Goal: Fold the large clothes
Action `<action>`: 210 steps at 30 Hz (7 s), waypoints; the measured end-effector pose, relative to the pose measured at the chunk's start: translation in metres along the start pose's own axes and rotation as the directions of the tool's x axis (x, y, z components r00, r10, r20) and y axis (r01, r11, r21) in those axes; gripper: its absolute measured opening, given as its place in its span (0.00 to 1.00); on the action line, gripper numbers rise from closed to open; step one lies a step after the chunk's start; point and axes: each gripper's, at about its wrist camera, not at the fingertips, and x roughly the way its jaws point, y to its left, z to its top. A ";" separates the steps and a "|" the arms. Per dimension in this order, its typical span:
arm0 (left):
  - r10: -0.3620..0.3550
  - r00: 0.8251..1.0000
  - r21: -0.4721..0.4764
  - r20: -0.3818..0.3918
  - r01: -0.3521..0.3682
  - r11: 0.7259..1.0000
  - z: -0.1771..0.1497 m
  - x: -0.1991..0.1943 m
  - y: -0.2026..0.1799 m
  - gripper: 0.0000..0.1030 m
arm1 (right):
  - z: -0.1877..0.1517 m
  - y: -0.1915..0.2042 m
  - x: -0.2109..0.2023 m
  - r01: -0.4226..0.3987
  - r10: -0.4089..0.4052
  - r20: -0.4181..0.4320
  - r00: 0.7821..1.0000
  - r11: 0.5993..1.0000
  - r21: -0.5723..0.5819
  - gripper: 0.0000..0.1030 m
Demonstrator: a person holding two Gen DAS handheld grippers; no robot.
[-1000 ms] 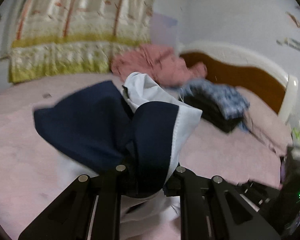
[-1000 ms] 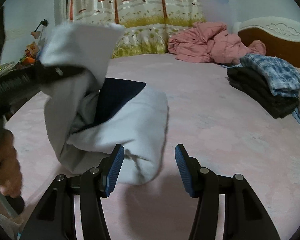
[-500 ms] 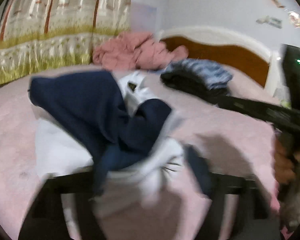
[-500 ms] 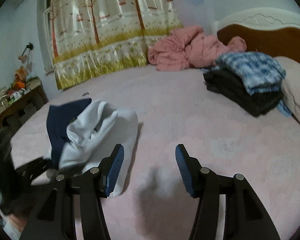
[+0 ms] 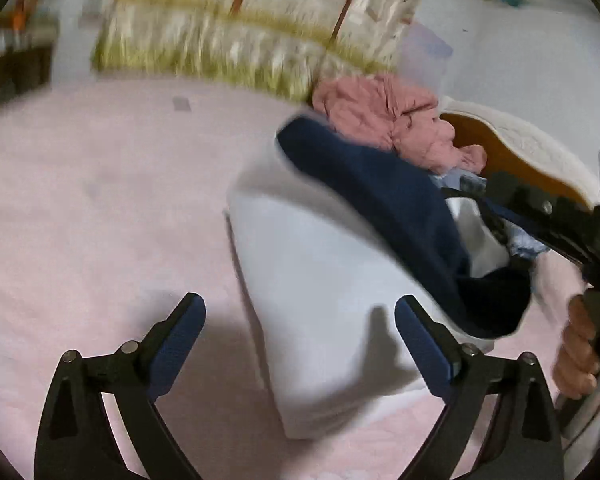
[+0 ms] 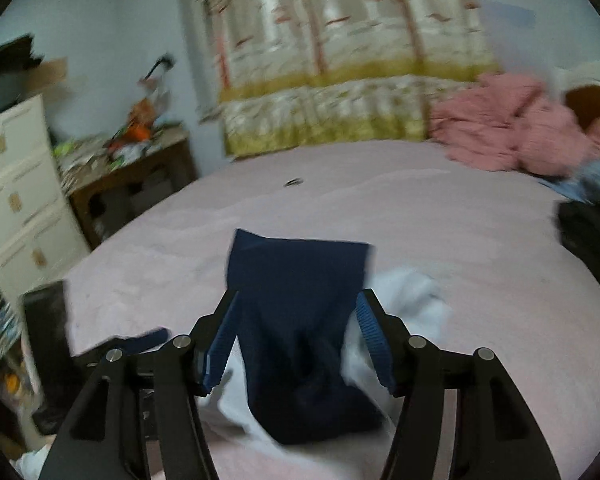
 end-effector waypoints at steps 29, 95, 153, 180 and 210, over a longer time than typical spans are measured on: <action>-0.153 0.984 0.127 -0.096 0.164 0.978 -0.038 0.011 -0.019 0.67 | -0.071 -0.101 -0.009 0.222 -0.225 -0.018 0.974 0.940 0.259 0.04; -0.171 0.961 -0.077 -0.216 0.158 0.984 0.015 0.060 -0.014 1.00 | -0.083 -0.118 0.028 0.033 0.072 -0.235 0.969 0.909 0.416 0.91; -0.713 0.681 0.167 -0.168 0.732 0.660 0.186 0.277 -0.481 0.51 | 0.070 -0.418 -0.267 0.335 -0.567 0.345 0.748 0.771 0.541 0.54; -0.373 0.877 0.571 0.304 0.145 0.808 0.105 0.217 -0.375 1.00 | 0.003 -0.433 -0.212 0.630 -0.771 0.143 0.621 0.599 0.494 1.00; -0.247 0.903 0.545 0.351 0.018 0.838 0.037 0.195 -0.264 1.00 | -0.071 -0.273 -0.131 0.747 -0.835 0.214 0.506 0.549 0.375 1.00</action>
